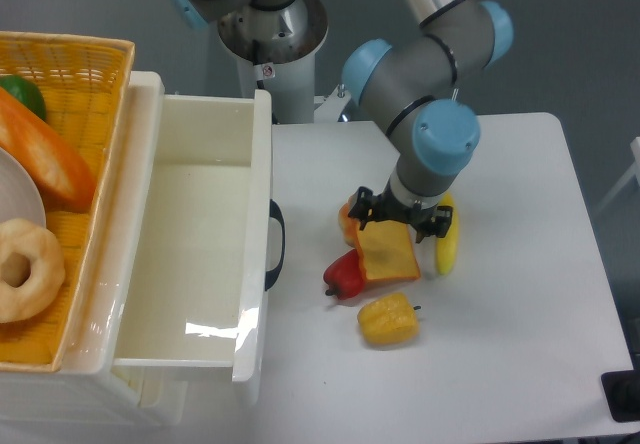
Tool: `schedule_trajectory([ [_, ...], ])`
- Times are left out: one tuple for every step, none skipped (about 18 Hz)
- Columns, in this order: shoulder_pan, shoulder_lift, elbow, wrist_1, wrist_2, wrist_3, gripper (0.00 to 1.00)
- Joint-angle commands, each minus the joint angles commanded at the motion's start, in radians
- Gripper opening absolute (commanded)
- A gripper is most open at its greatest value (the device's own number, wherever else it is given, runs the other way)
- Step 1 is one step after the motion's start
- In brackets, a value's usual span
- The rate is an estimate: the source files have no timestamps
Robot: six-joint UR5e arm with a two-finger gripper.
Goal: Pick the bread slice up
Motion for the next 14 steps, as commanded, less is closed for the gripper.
schedule_trajectory([
  [-0.002, 0.0, 0.0, 0.0, -0.002, 0.005, 1.0],
  [-0.002, -0.002, -0.002, 0.0, 0.0, 0.006, 1.0],
  [-0.003, -0.005, -0.003, -0.002, 0.002, 0.006, 1.0],
  [-0.003, -0.006, -0.005, -0.002, 0.006, 0.006, 1.0],
  [-0.003, -0.012, -0.006, 0.0, 0.015, 0.006, 1.0],
  [-0.012, -0.023, -0.006, 0.0, 0.029, 0.008, 1.0],
  [-0.018, -0.035, -0.006, 0.0, 0.043, 0.011, 1.0],
  [-0.018, -0.04, -0.006, 0.0, 0.052, 0.014, 1.0],
  [-0.02, -0.041, -0.005, 0.0, 0.052, 0.015, 1.0],
  [-0.02, -0.043, -0.005, 0.002, 0.052, 0.015, 0.97],
  [-0.02, -0.048, -0.003, 0.002, 0.052, 0.014, 0.93],
  [-0.022, -0.052, -0.003, 0.003, 0.052, 0.014, 0.86],
  [-0.022, -0.051, 0.0, 0.003, 0.051, 0.015, 0.76],
  [-0.02, -0.046, 0.003, 0.003, 0.051, 0.014, 0.61],
])
